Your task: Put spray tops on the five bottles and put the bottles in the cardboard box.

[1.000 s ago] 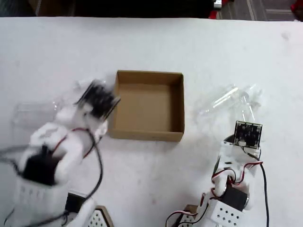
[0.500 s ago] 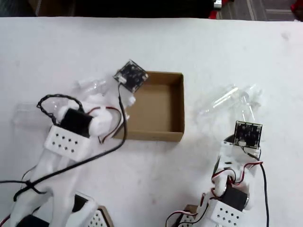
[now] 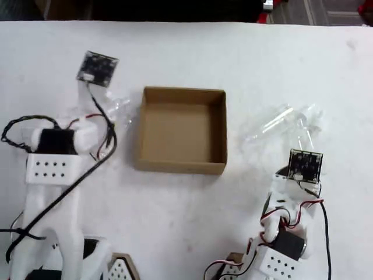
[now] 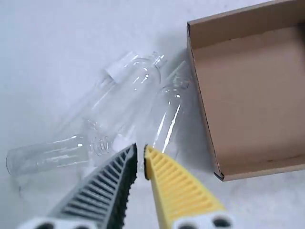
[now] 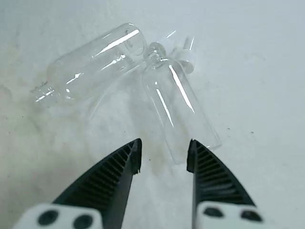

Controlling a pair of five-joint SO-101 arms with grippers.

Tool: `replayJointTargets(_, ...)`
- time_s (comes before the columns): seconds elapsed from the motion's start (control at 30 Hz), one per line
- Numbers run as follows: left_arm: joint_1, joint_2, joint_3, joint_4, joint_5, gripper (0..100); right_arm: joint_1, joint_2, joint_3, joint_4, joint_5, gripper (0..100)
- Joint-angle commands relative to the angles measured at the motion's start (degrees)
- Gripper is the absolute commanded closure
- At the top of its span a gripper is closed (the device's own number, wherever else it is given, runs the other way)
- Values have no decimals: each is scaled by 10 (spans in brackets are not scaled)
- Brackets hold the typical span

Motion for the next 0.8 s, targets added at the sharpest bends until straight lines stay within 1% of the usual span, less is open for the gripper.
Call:
replayJointTargets(0.0, -9, 0, -32, -17, 8, 961, -2, -2, 4, 2, 2, 854)
replayJointTargets(0.23, -14, -1, -38, -17, -3, 960, -2, -1, 4, 2, 2, 854)
replayJointTargets(0.27, -23, -5, -44, -18, -33, 954, -2, -1, 4, 3, 2, 854)
replayJointTargets(0.37, -78, 2, -97, -16, -209, 887, -1, 0, 4, 3, 2, 854)
replayJointTargets(0.43, -114, 5, -113, -15, -298, 850, -2, 0, 4, 3, 2, 854)
replayJointTargets(0.5, -140, 16, -127, 2, -345, 858, -6, 0, 4, 3, 2, 854)
replayJointTargets(0.6, -161, 61, -149, 44, -412, 878, -6, 0, 4, 3, 2, 854)
replayJointTargets(0.67, -172, 109, -169, 55, -459, 879, -6, 0, 4, 3, 2, 854)
replayJointTargets(0.77, -172, 205, -221, 62, -501, 879, -6, 0, 4, 3, 2, 854)
